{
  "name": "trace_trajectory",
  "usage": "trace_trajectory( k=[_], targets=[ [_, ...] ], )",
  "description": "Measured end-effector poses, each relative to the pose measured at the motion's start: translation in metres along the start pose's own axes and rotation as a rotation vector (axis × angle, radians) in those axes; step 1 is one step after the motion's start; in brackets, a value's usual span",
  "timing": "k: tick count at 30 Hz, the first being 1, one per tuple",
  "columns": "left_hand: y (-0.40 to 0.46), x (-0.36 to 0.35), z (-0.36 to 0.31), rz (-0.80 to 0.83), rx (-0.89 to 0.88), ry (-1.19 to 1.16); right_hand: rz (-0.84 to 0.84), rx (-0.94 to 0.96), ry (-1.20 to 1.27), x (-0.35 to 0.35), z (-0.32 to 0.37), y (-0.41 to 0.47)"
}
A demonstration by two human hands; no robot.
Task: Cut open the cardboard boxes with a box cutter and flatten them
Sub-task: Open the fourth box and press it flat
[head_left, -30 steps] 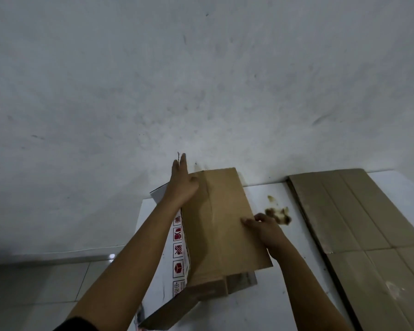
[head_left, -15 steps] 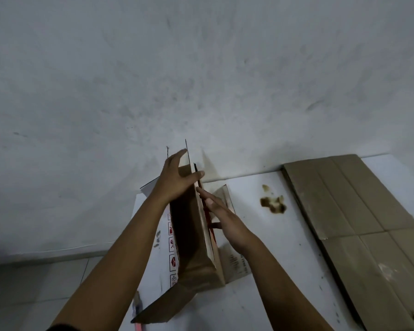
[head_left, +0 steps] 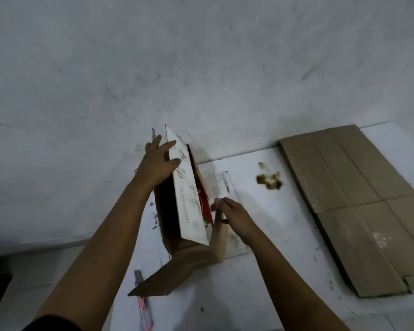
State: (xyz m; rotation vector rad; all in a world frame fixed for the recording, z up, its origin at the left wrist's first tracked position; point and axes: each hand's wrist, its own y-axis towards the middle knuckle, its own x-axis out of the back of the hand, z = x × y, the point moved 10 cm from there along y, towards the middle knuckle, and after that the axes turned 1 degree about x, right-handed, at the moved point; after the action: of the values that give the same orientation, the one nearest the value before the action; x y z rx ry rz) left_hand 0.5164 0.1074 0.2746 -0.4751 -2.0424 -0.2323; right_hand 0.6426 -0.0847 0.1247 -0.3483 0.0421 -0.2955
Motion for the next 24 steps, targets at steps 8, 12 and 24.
trace_trajectory(
  k=[8,12,24],
  targets=[
    [0.002,-0.001,-0.011,-0.036,-0.02,0.17,0.08,-0.103,-0.19,0.064,-0.029,-0.056],
    [0.004,-0.004,-0.024,-0.019,-0.066,0.249,0.435,-0.289,-0.32,0.044,-0.052,-0.083],
    [-0.003,-0.005,-0.022,0.027,-0.078,0.114,-0.023,0.233,-0.468,0.009,0.075,0.074]
  ],
)
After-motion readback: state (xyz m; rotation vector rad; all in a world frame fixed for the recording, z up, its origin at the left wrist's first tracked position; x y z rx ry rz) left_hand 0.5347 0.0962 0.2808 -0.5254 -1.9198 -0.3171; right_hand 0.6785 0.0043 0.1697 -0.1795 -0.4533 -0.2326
